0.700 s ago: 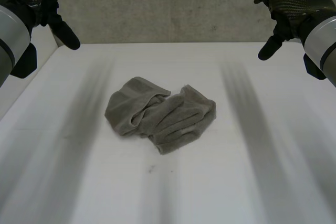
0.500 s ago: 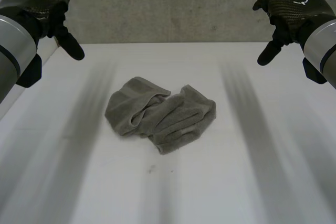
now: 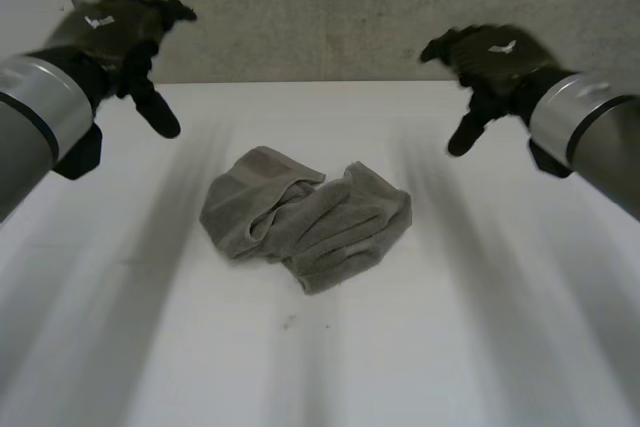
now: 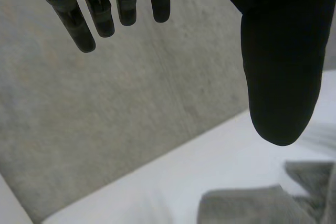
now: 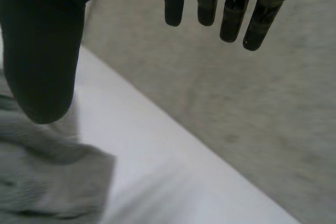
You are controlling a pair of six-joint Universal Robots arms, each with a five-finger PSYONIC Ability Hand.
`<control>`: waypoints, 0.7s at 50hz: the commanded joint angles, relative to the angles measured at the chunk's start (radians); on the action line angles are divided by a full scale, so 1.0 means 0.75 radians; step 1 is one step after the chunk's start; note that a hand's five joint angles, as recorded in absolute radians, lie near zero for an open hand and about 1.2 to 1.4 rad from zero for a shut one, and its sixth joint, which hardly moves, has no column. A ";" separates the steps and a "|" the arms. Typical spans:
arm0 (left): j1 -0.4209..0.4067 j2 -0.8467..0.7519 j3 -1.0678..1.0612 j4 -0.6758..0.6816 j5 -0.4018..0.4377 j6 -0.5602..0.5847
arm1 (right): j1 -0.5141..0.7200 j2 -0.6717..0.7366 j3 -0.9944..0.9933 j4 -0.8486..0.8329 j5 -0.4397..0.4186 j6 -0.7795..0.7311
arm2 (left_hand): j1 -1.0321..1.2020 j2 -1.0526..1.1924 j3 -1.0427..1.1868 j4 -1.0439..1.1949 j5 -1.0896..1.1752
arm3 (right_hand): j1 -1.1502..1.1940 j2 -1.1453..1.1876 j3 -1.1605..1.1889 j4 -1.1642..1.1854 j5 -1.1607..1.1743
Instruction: Fold the towel.
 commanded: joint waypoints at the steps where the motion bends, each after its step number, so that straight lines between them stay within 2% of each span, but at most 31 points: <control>1: 0.056 -0.152 -0.060 0.055 0.244 0.092 | 0.003 0.202 -0.052 -0.010 -0.252 -0.002 | 0.014 0.025 0.024 0.025 -0.012 | -0.046 -0.071 -0.060 -0.074 -0.076; 3: 0.062 -0.272 -0.066 0.085 0.330 0.165 | 0.025 0.332 -0.115 -0.014 -0.285 0.002 | 0.006 0.018 0.016 0.017 -0.020 | -0.046 -0.071 -0.060 -0.074 -0.076; 4: 0.062 -0.273 -0.066 0.085 0.330 0.166 | 0.025 0.333 -0.115 -0.014 -0.285 0.002 | 0.006 0.018 0.016 0.017 -0.020 | -0.046 -0.071 -0.060 -0.074 -0.076; 5: 0.066 -0.336 -0.062 0.089 0.350 0.212 | 0.054 0.410 -0.160 -0.014 -0.283 0.002 | 0.006 0.018 0.016 0.017 -0.020 | -0.046 -0.071 -0.060 -0.074 -0.076; 9: 0.072 -0.467 -0.054 0.092 0.365 0.307 | 0.103 0.550 -0.244 -0.016 -0.280 0.009 | 0.006 0.018 0.016 0.017 -0.020 | -0.046 -0.071 -0.060 -0.074 -0.076; 11: 0.070 -0.569 -0.052 0.091 0.369 0.386 | 0.123 0.678 -0.307 -0.016 -0.278 0.019 | 0.014 0.025 0.024 0.025 -0.012 | -0.046 -0.071 -0.060 -0.074 -0.076; 16: 0.060 -0.657 -0.048 0.094 0.373 0.446 | 0.162 0.822 -0.371 -0.030 -0.278 0.047 | 0.069 0.080 0.079 0.079 0.042 | -0.046 -0.071 -0.060 -0.074 -0.076; 18: 0.048 -0.678 -0.038 0.094 0.369 0.458 | 0.183 0.855 -0.389 -0.043 -0.268 0.045 | 0.170 0.181 0.180 0.180 0.143 | 0.018 -0.006 0.005 -0.009 -0.011; 19: 0.043 -0.694 -0.026 0.096 0.363 0.464 | 0.197 0.877 -0.407 -0.057 -0.248 0.045 | 0.415 0.426 0.425 0.426 0.389 | 0.336 0.311 0.323 0.309 0.307; 20: 0.043 -0.694 -0.025 0.096 0.363 0.465 | 0.197 0.877 -0.408 -0.057 -0.248 0.045 | 0.417 0.429 0.427 0.428 0.391 | 0.339 0.315 0.326 0.312 0.310; 22: 0.021 -0.715 0.031 0.098 0.357 0.467 | 0.199 0.869 -0.450 -0.090 -0.173 0.049 | 1.204 1.215 1.214 1.214 1.177 | 1.146 1.121 1.133 1.119 1.117; 23: 0.021 -0.715 0.032 0.098 0.357 0.467 | 0.199 0.869 -0.451 -0.090 -0.172 0.050 | 1.208 1.219 1.218 1.219 1.182 | 1.149 1.125 1.136 1.122 1.120; 24: 0.007 -0.713 0.082 0.098 0.340 0.467 | 0.199 0.837 -0.483 -0.116 -0.113 0.054 | 1.607 1.618 1.617 1.618 1.581 | 1.578 1.554 1.565 1.551 1.549; 25: -0.012 -0.705 0.148 0.098 0.318 0.448 | 0.199 0.784 -0.510 -0.149 -0.056 0.064 | 1.619 1.630 1.628 1.629 1.592 | 1.583 1.558 1.569 1.555 1.553; 28: -0.028 -0.700 0.216 0.098 0.283 0.434 | 0.199 0.716 -0.524 -0.192 -0.004 0.080 | 1.619 1.630 1.628 1.629 1.592 | 1.583 1.558 1.569 1.555 1.553; 30: -0.051 -0.658 0.328 0.110 0.185 0.379 | 0.193 0.561 -0.518 -0.314 0.071 0.101 | 1.619 1.630 1.628 1.629 1.592 | 1.583 1.558 1.569 1.555 1.553; 31: -0.051 -0.657 0.328 0.110 0.185 0.379 | 0.193 0.560 -0.518 -0.315 0.071 0.101 | 1.619 1.630 1.628 1.629 1.592 | 1.583 1.558 1.569 1.555 1.553; 33: -0.069 -0.554 0.404 0.173 0.061 0.242 | 0.187 0.403 -0.461 -0.465 0.122 0.090 | 1.619 1.630 1.628 1.629 1.592 | 1.583 1.558 1.569 1.555 1.553; 34: -0.069 -0.553 0.404 0.173 0.060 0.242 | 0.187 0.403 -0.461 -0.466 0.122 0.090 | 1.619 1.630 1.628 1.629 1.592 | 1.583 1.558 1.569 1.555 1.553; 35: -0.075 -0.507 0.406 0.224 -0.011 0.142 | 0.185 0.328 -0.408 -0.533 0.141 0.090 | 1.619 1.630 1.628 1.629 1.592 | 1.583 1.558 1.569 1.555 1.553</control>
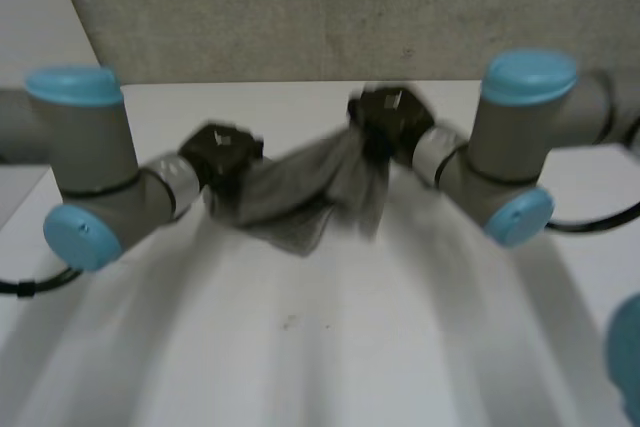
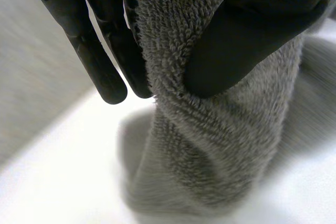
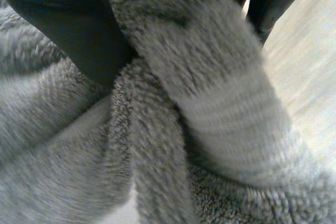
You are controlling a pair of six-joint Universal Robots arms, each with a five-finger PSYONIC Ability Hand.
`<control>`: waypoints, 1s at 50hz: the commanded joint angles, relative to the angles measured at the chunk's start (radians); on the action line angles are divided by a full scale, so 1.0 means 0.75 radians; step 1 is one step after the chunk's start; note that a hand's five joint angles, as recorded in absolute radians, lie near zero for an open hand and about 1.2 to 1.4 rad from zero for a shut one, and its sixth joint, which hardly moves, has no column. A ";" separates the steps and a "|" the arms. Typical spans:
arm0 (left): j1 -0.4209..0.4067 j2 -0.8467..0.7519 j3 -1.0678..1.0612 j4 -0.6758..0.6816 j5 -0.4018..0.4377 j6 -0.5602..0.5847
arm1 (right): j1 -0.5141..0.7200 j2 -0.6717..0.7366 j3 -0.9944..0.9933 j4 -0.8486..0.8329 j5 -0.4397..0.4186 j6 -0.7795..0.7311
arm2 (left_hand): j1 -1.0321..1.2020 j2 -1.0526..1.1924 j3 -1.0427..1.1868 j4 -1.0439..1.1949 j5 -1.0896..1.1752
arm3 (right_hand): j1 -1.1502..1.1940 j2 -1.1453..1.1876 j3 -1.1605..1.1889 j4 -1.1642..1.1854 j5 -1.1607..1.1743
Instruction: Fold the towel.
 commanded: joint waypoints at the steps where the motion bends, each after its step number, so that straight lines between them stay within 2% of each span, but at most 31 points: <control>1: -0.041 0.171 0.156 0.116 -0.249 -0.264 | -0.014 -0.388 0.161 -0.335 0.128 0.004 | 0.388 0.331 0.334 0.331 0.346 | 0.680 0.334 0.317 0.282 0.419; 3: -0.045 0.255 0.103 0.189 -0.377 -0.467 | -0.014 -0.437 0.216 -0.370 0.118 0.002 | 0.388 0.331 0.334 0.331 0.346 | 0.680 0.334 0.317 0.282 0.419; 4: -0.045 0.255 0.103 0.190 -0.378 -0.468 | -0.014 -0.438 0.217 -0.371 0.118 0.002 | 0.388 0.331 0.334 0.331 0.346 | 0.680 0.334 0.317 0.282 0.419; 6: -0.053 0.326 -0.025 0.206 -0.447 -0.613 | -0.012 -0.479 0.335 -0.351 0.100 -0.013 | 0.388 0.331 0.334 0.331 0.346 | 0.680 0.334 0.317 0.282 0.419; 12: -0.100 0.374 -0.259 0.196 -0.466 -0.677 | 0.009 -0.462 0.495 -0.138 0.081 -0.137 | 0.388 0.331 0.334 0.331 0.346 | 0.680 0.334 0.317 0.282 0.419; 14: -0.153 0.390 -0.432 0.149 -0.474 -0.677 | 0.011 -0.438 0.597 0.082 0.089 -0.321 | 0.388 0.331 0.334 0.331 0.346 | 0.680 0.334 0.317 0.282 0.419; 15: -0.153 0.390 -0.433 0.149 -0.474 -0.677 | 0.011 -0.438 0.597 0.083 0.089 -0.322 | 0.388 0.331 0.334 0.331 0.346 | 0.680 0.334 0.317 0.282 0.419; 16: -0.165 0.404 -0.512 0.098 -0.480 -0.675 | 0.015 -0.428 0.640 0.203 0.098 -0.435 | 0.342 0.286 0.288 0.285 0.300 | 0.680 0.334 0.317 0.282 0.419; 17: -0.165 0.404 -0.513 0.098 -0.480 -0.675 | 0.019 -0.421 0.683 0.346 0.108 -0.556 | 0.342 0.285 0.287 0.285 0.300 | 0.518 0.173 0.156 0.121 0.258; 18: -0.175 0.431 -0.590 0.021 -0.492 -0.671 | 0.019 -0.421 0.683 0.347 0.108 -0.557 | 0.280 0.223 0.225 0.223 0.238 | 0.517 0.171 0.154 0.119 0.256; 19: -0.180 0.459 -0.657 -0.079 -0.505 -0.666 | 0.013 -0.419 0.714 0.477 0.126 -0.656 | 0.202 0.145 0.147 0.145 0.160 | 0.408 0.063 0.046 0.011 0.148; 20: -0.180 0.460 -0.658 -0.080 -0.505 -0.666 | 0.001 -0.425 0.742 0.614 0.147 -0.746 | 0.201 0.144 0.146 0.144 0.159 | 0.248 -0.097 -0.114 -0.149 -0.012; 21: -0.184 0.474 -0.694 -0.157 -0.507 -0.666 | -0.005 -0.434 0.767 0.702 0.161 -0.783 | 0.073 0.016 0.018 0.016 0.031 | -0.013 -0.358 -0.376 -0.410 -0.273; 22: -0.198 0.484 -0.711 -0.229 -0.501 -0.666 | -0.028 -0.442 0.781 0.742 0.169 -0.788 | -0.149 -0.206 -0.204 -0.206 -0.191 | -0.469 -0.814 -0.832 -0.866 -0.729; 23: -0.222 0.494 -0.717 -0.284 -0.495 -0.666 | -0.028 -0.442 0.781 0.742 0.169 -0.788 | -0.458 -0.514 -0.512 -0.514 -0.500 | -0.474 -0.819 -0.836 -0.871 -0.734; 24: -0.223 0.494 -0.717 -0.285 -0.495 -0.666 | -0.044 -0.452 0.788 0.738 0.169 -0.788 | -0.461 -0.517 -0.515 -0.518 -0.503 | -0.807 -1.152 -1.170 -1.204 -1.067; 25: -0.249 0.507 -0.715 -0.319 -0.493 -0.662 | -0.063 -0.474 0.788 0.720 0.165 -0.786 | -0.717 -0.773 -0.771 -0.773 -0.758 | -0.946 -1.291 -1.309 -1.343 -1.206; 26: -0.265 0.515 -0.709 -0.320 -0.493 -0.650 | -0.063 -0.475 0.788 0.719 0.165 -0.786 | -0.874 -0.931 -0.929 -0.931 -0.916 | -0.947 -1.293 -1.310 -1.345 -1.208; 27: -0.266 0.515 -0.709 -0.320 -0.493 -0.650 | -0.077 -0.507 0.788 0.687 0.165 -0.782 | -0.876 -0.932 -0.930 -0.932 -0.918 | -0.949 -1.295 -1.312 -1.346 -1.210; 29: -0.274 0.525 -0.660 -0.295 -0.491 -0.575 | -0.081 -0.542 0.790 0.634 0.163 -0.768 | -1.055 -1.112 -1.110 -1.112 -1.097 | -0.949 -1.295 -1.312 -1.346 -1.210; 32: -0.274 0.525 -0.631 -0.277 -0.491 -0.515 | -0.085 -0.587 0.798 0.513 0.161 -0.670 | -1.083 -1.140 -1.138 -1.140 -1.125 | -0.949 -1.295 -1.312 -1.346 -1.210; 36: -0.268 0.515 -0.570 -0.148 -0.488 -0.315 | -0.095 -0.597 0.814 0.427 0.141 -0.551 | -1.161 -1.218 -1.216 -1.218 -1.203 | -0.949 -1.295 -1.312 -1.346 -1.210; 37: -0.270 0.509 -0.566 -0.079 -0.488 -0.240 | -0.106 -0.601 0.824 0.409 0.118 -0.502 | -1.165 -1.222 -1.220 -1.222 -1.207 | -0.949 -1.295 -1.312 -1.346 -1.210; 40: -0.270 0.503 -0.562 -0.015 -0.486 -0.163 | -0.122 -0.612 0.857 0.402 0.037 -0.445 | -1.165 -1.222 -1.220 -1.222 -1.207 | -0.949 -1.295 -1.312 -1.346 -1.210; 42: -0.270 0.476 -0.576 0.091 -0.446 0.006 | -0.128 -0.612 0.876 0.404 -0.003 -0.438 | -1.161 -1.218 -1.216 -1.218 -1.203 | -0.949 -1.295 -1.312 -1.346 -1.210; 43: -0.270 0.476 -0.576 0.091 -0.446 0.006 | -0.128 -0.612 0.876 0.404 -0.003 -0.438 | -1.161 -1.218 -1.216 -1.218 -1.203 | -0.949 -1.295 -1.312 -1.346 -1.210; 45: -0.264 0.435 -0.578 0.144 -0.364 0.188 | -0.146 -0.612 0.918 0.404 -0.047 -0.440 | -1.158 -1.214 -1.212 -1.214 -1.199 | -0.936 -1.281 -1.298 -1.333 -1.196; 46: -0.263 0.435 -0.578 0.145 -0.364 0.188 | -0.147 -0.612 0.918 0.404 -0.048 -0.440 | -1.158 -1.214 -1.212 -1.214 -1.199 | -0.936 -1.281 -1.298 -1.333 -1.196; 48: -0.263 0.368 -0.578 0.149 -0.258 0.347 | -0.183 -0.614 0.949 0.404 -0.066 -0.444 | -1.154 -1.210 -1.208 -1.210 -1.196 | -0.936 -1.281 -1.298 -1.333 -1.196; 49: -0.263 0.368 -0.578 0.149 -0.257 0.348 | -0.183 -0.614 0.949 0.404 -0.066 -0.444 | -1.154 -1.210 -1.208 -1.210 -1.196 | -0.936 -1.281 -1.298 -1.333 -1.196; 50: -0.259 0.341 -0.574 0.149 -0.209 0.417 | -0.200 -0.614 0.963 0.404 -0.074 -0.444 | -1.154 -1.210 -1.208 -1.210 -1.196 | -0.936 -1.281 -1.298 -1.333 -1.196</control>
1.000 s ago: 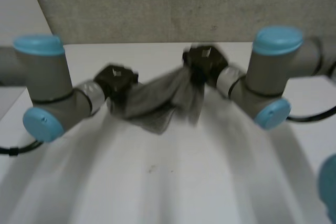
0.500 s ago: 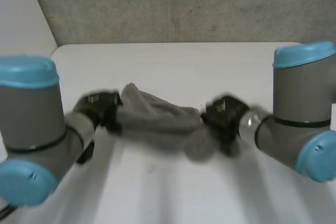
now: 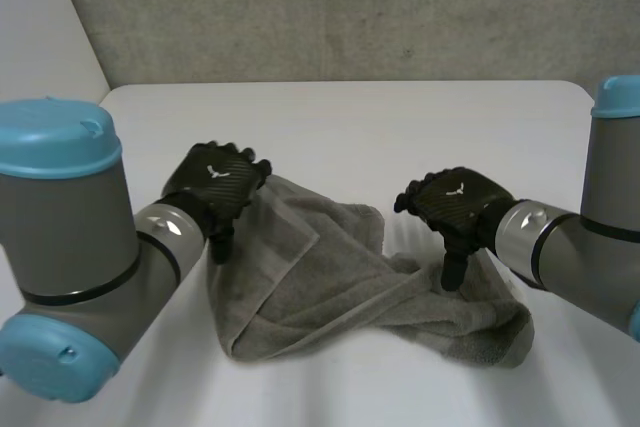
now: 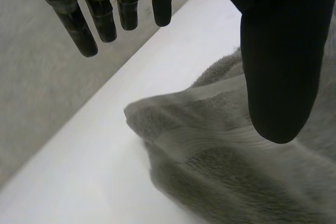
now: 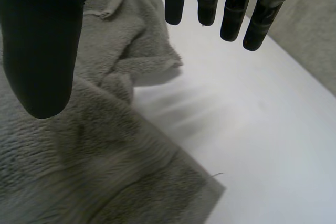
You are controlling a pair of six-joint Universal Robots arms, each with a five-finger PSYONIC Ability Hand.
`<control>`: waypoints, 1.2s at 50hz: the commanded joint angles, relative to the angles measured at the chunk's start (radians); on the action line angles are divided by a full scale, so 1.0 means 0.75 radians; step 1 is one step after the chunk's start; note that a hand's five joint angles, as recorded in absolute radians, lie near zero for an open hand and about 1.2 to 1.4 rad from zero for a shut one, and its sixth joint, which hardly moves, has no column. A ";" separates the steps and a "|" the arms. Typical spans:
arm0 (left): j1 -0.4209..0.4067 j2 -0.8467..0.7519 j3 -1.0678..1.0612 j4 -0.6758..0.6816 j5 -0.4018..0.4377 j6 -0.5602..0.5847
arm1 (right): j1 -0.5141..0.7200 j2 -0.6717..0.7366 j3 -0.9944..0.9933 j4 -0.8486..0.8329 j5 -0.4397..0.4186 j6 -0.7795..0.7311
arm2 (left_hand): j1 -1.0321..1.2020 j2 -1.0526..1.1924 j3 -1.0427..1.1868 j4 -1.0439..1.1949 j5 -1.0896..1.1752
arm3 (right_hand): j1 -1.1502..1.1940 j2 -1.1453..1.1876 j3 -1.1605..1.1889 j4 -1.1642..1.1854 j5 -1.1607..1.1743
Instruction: Fold the towel.
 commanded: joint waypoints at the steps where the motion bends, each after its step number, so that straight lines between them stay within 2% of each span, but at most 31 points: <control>1: 0.008 -0.120 -0.006 0.059 0.206 0.359 | -0.072 -0.001 0.086 0.011 -0.066 -0.012 | 0.019 0.026 0.024 0.026 0.024 | -0.017 -0.054 -0.033 -0.060 -0.064; 3: 0.022 -0.173 0.015 0.061 0.282 0.467 | -0.079 -0.001 0.101 0.007 -0.066 -0.013 | 0.019 0.026 0.024 0.026 0.024 | -0.017 -0.054 -0.033 -0.060 -0.064; 9: 0.041 -0.314 0.121 0.053 0.347 0.616 | -0.083 0.001 0.166 -0.015 -0.066 -0.015 | 0.038 0.046 0.043 0.045 0.043 | -0.017 -0.054 -0.033 -0.060 -0.064; 14: 0.039 -0.431 0.231 0.037 0.339 0.676 | -0.085 0.001 0.205 -0.050 -0.066 -0.015 | 0.155 0.163 0.160 0.162 0.161 | -0.017 -0.054 -0.033 -0.060 -0.064; 23: 0.037 -0.595 0.418 -0.056 0.313 0.682 | -0.099 0.003 0.224 -0.069 -0.069 -0.015 | 0.238 0.245 0.243 0.245 0.243 | -0.017 -0.054 -0.033 -0.060 -0.064; 25: 0.032 -0.628 0.473 -0.106 0.309 0.672 | -0.103 0.003 0.226 -0.075 -0.069 -0.015 | 0.580 0.588 0.585 0.587 0.585 | -0.017 -0.054 -0.033 -0.060 -0.064; 26: 0.032 -0.628 0.473 -0.107 0.309 0.672 | -0.103 0.003 0.226 -0.075 -0.069 -0.015 | 0.583 0.590 0.588 0.589 0.588 | -0.017 -0.054 -0.033 -0.060 -0.064; 27: 0.032 -0.630 0.483 -0.127 0.311 0.670 | -0.105 0.005 0.226 -0.083 -0.066 -0.015 | 0.831 0.838 0.836 0.837 0.836 | -0.013 -0.050 -0.029 -0.056 -0.060; 28: 0.032 -0.630 0.483 -0.127 0.311 0.670 | -0.105 0.005 0.226 -0.083 -0.066 -0.015 | 0.833 0.840 0.838 0.840 0.838 | -0.013 -0.050 -0.029 -0.056 -0.060; 30: 0.026 -0.626 0.483 -0.133 0.307 0.670 | -0.109 0.007 0.226 -0.097 -0.064 -0.015 | 1.281 1.288 1.286 1.288 1.286 | -0.013 -0.050 -0.029 -0.056 -0.060; 31: 0.026 -0.626 0.483 -0.133 0.307 0.670 | -0.109 0.007 0.226 -0.097 -0.064 -0.015 | 1.283 1.291 1.288 1.290 1.288 | -0.013 -0.050 -0.029 -0.056 -0.060; 33: 0.020 -0.605 0.481 -0.133 0.298 0.666 | -0.130 0.007 0.226 -0.101 -0.066 -0.015 | 1.514 1.521 1.518 1.520 1.519 | -0.005 -0.042 -0.022 -0.048 -0.053; 42: 0.010 -0.497 0.446 -0.143 0.258 0.604 | -0.120 0.023 0.197 -0.087 -0.079 -0.013 | 1.514 1.522 1.519 1.521 1.519 | -0.001 -0.038 -0.018 -0.044 -0.049; 45: 0.010 -0.446 0.406 -0.148 0.251 0.563 | -0.115 0.060 0.166 -0.083 -0.097 -0.013 | 1.514 1.522 1.519 1.521 1.519 | 0.155 0.118 0.139 0.112 0.108; 46: 0.012 -0.421 0.385 -0.150 0.251 0.557 | -0.115 0.082 0.146 -0.083 -0.115 -0.017 | 1.522 1.529 1.527 1.529 1.527 | 0.357 0.320 0.340 0.314 0.309; 47: 0.012 -0.421 0.385 -0.150 0.251 0.557 | -0.115 0.083 0.146 -0.083 -0.116 -0.017 | 1.522 1.529 1.527 1.529 1.527 | 0.359 0.322 0.342 0.316 0.311; 49: 0.018 -0.384 0.353 -0.154 0.251 0.557 | -0.111 0.127 0.083 -0.079 -0.156 -0.041 | 1.561 1.568 1.565 1.567 1.566 | 1.145 1.108 1.129 1.102 1.098; 50: 0.018 -0.384 0.352 -0.154 0.251 0.557 | -0.111 0.128 0.082 -0.079 -0.156 -0.041 | 1.561 1.568 1.566 1.567 1.566 | 1.150 1.113 1.133 1.106 1.102; 51: 0.022 -0.378 0.354 -0.154 0.251 0.559 | -0.103 0.150 0.038 -0.077 -0.169 -0.063 | 1.561 1.568 1.566 1.567 1.566 | 1.499 1.461 1.482 1.455 1.451; 52: 0.028 -0.376 0.367 -0.152 0.247 0.567 | -0.097 0.170 -0.015 -0.077 -0.167 -0.090 | 1.561 1.568 1.566 1.567 1.566 | 1.598 1.560 1.581 1.554 1.550; 55: 0.039 -0.374 0.389 -0.148 0.247 0.573 | -0.079 0.209 -0.156 -0.079 -0.152 -0.139 | 1.561 1.568 1.566 1.567 1.566 | 1.599 1.561 1.582 1.555 1.551; 60: 0.086 -0.374 0.689 -0.139 0.211 0.539 | -0.066 0.240 -0.412 -0.099 -0.132 -0.146 | 1.561 1.568 1.566 1.567 1.566 | 1.599 1.561 1.582 1.555 1.551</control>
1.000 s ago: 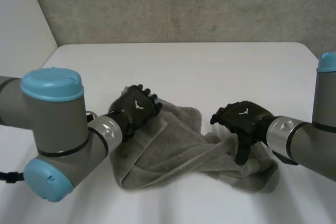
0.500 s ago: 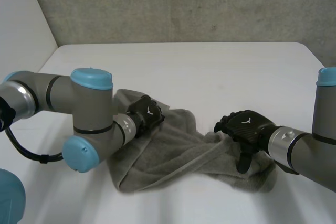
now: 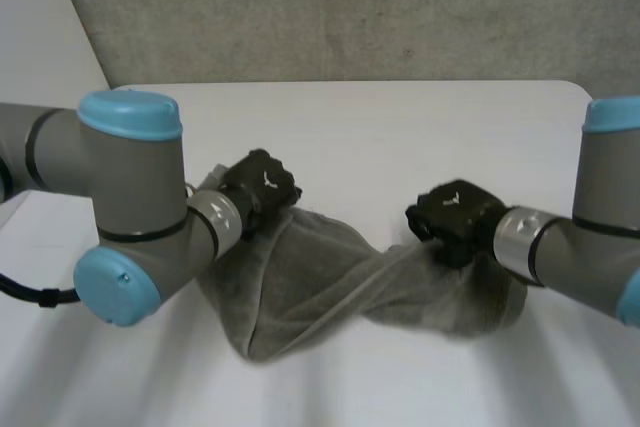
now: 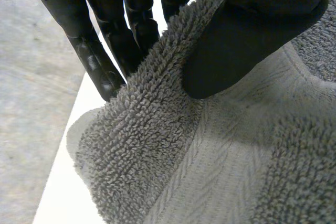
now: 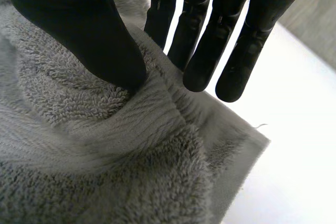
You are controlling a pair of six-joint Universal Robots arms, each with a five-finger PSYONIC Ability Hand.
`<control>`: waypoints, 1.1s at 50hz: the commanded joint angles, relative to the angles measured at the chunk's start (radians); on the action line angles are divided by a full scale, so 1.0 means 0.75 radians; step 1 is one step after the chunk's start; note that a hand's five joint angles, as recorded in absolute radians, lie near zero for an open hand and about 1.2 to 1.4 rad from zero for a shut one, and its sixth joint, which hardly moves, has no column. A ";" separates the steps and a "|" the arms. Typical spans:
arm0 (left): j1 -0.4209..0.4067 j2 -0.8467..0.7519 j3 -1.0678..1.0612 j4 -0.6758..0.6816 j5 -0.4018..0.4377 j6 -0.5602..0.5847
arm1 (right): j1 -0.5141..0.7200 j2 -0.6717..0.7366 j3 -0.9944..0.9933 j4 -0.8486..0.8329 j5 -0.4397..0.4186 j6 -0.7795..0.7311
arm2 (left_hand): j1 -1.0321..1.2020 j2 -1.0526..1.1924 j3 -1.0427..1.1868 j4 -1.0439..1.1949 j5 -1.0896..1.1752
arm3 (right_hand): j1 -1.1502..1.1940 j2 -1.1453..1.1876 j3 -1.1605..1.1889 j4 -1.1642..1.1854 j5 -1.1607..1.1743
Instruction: Fold the towel.
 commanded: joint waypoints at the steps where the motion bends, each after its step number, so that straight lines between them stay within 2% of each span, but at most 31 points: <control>1: 0.052 -0.002 0.306 0.011 -0.036 -0.025 | 0.025 0.060 -0.357 -0.022 0.026 -0.046 | 0.342 0.248 0.254 0.244 0.283 | 0.598 0.300 0.293 0.281 0.366; 3: 0.050 0.003 0.515 0.066 -0.111 -0.157 | 0.025 0.052 -0.546 -0.136 0.148 0.019 | 0.342 0.248 0.254 0.244 0.283 | 0.598 0.300 0.293 0.281 0.366; 4: 0.050 0.003 0.516 0.066 -0.112 -0.158 | 0.025 0.052 -0.547 -0.137 0.149 0.020 | 0.342 0.248 0.254 0.244 0.283 | 0.598 0.300 0.293 0.281 0.366; 6: 0.062 0.001 0.691 0.211 -0.207 -0.420 | 0.023 -0.013 -0.568 -0.454 0.344 0.148 | 0.342 0.248 0.254 0.244 0.283 | 0.598 0.300 0.293 0.281 0.366; 7: 0.062 0.001 0.692 0.211 -0.208 -0.422 | 0.023 -0.013 -0.567 -0.456 0.345 0.149 | 0.342 0.248 0.254 0.244 0.283 | 0.598 0.300 0.293 0.281 0.366; 9: 0.127 0.037 0.705 0.346 -0.300 -0.719 | 0.021 -0.135 -0.470 -0.708 0.425 0.222 | 0.342 0.248 0.254 0.244 0.283 | 0.598 0.300 0.293 0.281 0.366; 10: 0.128 0.037 0.704 0.346 -0.300 -0.720 | 0.021 -0.136 -0.469 -0.709 0.425 0.222 | 0.342 0.248 0.254 0.244 0.283 | 0.598 0.300 0.293 0.281 0.366; 11: 0.160 0.064 0.672 0.383 -0.320 -0.844 | 0.023 -0.173 -0.421 -0.709 0.400 0.218 | 0.342 0.248 0.254 0.244 0.283 | 0.598 0.300 0.293 0.281 0.366; 12: 0.160 0.064 0.672 0.383 -0.320 -0.845 | 0.023 -0.173 -0.420 -0.709 0.400 0.218 | 0.342 0.248 0.254 0.244 0.283 | 0.598 0.300 0.293 0.281 0.366; 14: 0.181 0.090 0.521 0.377 -0.272 -1.029 | 0.025 -0.165 -0.331 -0.604 0.313 0.214 | 0.342 0.248 0.254 0.244 0.283 | 0.598 0.300 0.293 0.281 0.366; 15: 0.181 0.091 0.520 0.377 -0.271 -1.029 | 0.025 -0.165 -0.330 -0.603 0.312 0.214 | 0.342 0.248 0.254 0.244 0.283 | 0.598 0.300 0.293 0.281 0.366; 16: 0.187 0.097 0.425 0.379 -0.219 -1.062 | 0.027 -0.155 -0.282 -0.522 0.264 0.214 | 0.342 0.248 0.254 0.244 0.283 | 0.598 0.300 0.293 0.281 0.366; 17: 0.187 0.099 0.329 0.379 -0.157 -1.068 | 0.032 -0.144 -0.222 -0.442 0.217 0.210 | 0.342 0.248 0.254 0.244 0.283 | 0.598 0.300 0.293 0.281 0.366; 18: 0.187 0.099 0.328 0.379 -0.157 -1.068 | 0.032 -0.144 -0.222 -0.442 0.216 0.210 | 0.342 0.248 0.254 0.244 0.283 | 0.598 0.300 0.293 0.281 0.366; 19: 0.187 0.095 0.235 0.379 -0.100 -1.066 | 0.036 -0.126 -0.171 -0.363 0.190 0.198 | 0.342 0.248 0.254 0.244 0.283 | 0.598 0.300 0.293 0.281 0.366; 22: 0.187 0.076 0.073 0.377 -0.038 -1.058 | 0.046 -0.059 -0.081 -0.244 0.181 0.153 | 0.342 0.248 0.254 0.244 0.283 | 0.598 0.300 0.293 0.281 0.366; 28: 0.191 0.009 -0.091 0.359 -0.030 -1.025 | 0.034 0.015 0.034 -0.157 0.169 0.073 | 0.342 0.248 0.254 0.244 0.283 | 0.598 0.300 0.293 0.281 0.366; 32: 0.195 -0.004 -0.214 0.314 -0.028 -0.921 | 0.013 0.054 0.118 -0.151 0.159 0.040 | 0.296 0.202 0.208 0.198 0.237 | 0.598 0.300 0.293 0.281 0.366; 35: 0.193 0.013 -0.275 0.285 -0.028 -0.829 | -0.013 0.044 0.146 -0.151 0.157 0.038 | 0.050 -0.044 -0.038 -0.047 -0.008 | 0.598 0.300 0.293 0.281 0.366; 36: 0.193 0.013 -0.275 0.285 -0.028 -0.829 | -0.028 0.034 0.159 -0.151 0.157 0.038 | 0.049 -0.045 -0.039 -0.049 -0.010 | 0.598 0.300 0.293 0.281 0.366; 38: 0.193 0.094 -0.328 0.261 -0.028 -0.745 | -0.038 0.017 0.171 -0.155 0.155 0.038 | -0.247 -0.341 -0.335 -0.345 -0.306 | 0.598 0.300 0.293 0.281 0.366; 39: 0.193 0.095 -0.328 0.261 -0.028 -0.745 | -0.038 0.017 0.171 -0.155 0.155 0.038 | -0.249 -0.343 -0.337 -0.346 -0.307 | 0.598 0.300 0.293 0.281 0.366; 41: 0.189 0.182 -0.394 0.256 -0.022 -0.682 | -0.048 -0.019 0.191 -0.157 0.134 0.038 | -0.533 -0.627 -0.621 -0.631 -0.592 | 0.598 0.300 0.293 0.281 0.366; 43: 0.183 0.227 -0.424 0.258 -0.022 -0.657 | -0.052 -0.030 0.197 -0.157 0.124 0.038 | -0.651 -0.745 -0.739 -0.748 -0.709 | 0.598 0.300 0.293 0.281 0.366; 49: 0.171 0.397 -0.543 0.318 -0.014 -0.612 | -0.060 -0.038 0.216 -0.161 0.096 0.040 | -0.683 -0.777 -0.771 -0.781 -0.742 | 0.598 0.300 0.293 0.281 0.366; 55: 0.165 0.461 -0.652 0.410 -0.012 -0.592 | -0.069 -0.038 0.228 -0.167 0.091 0.040 | -0.676 -0.769 -0.763 -0.773 -0.734 | 0.598 0.300 0.293 0.281 0.366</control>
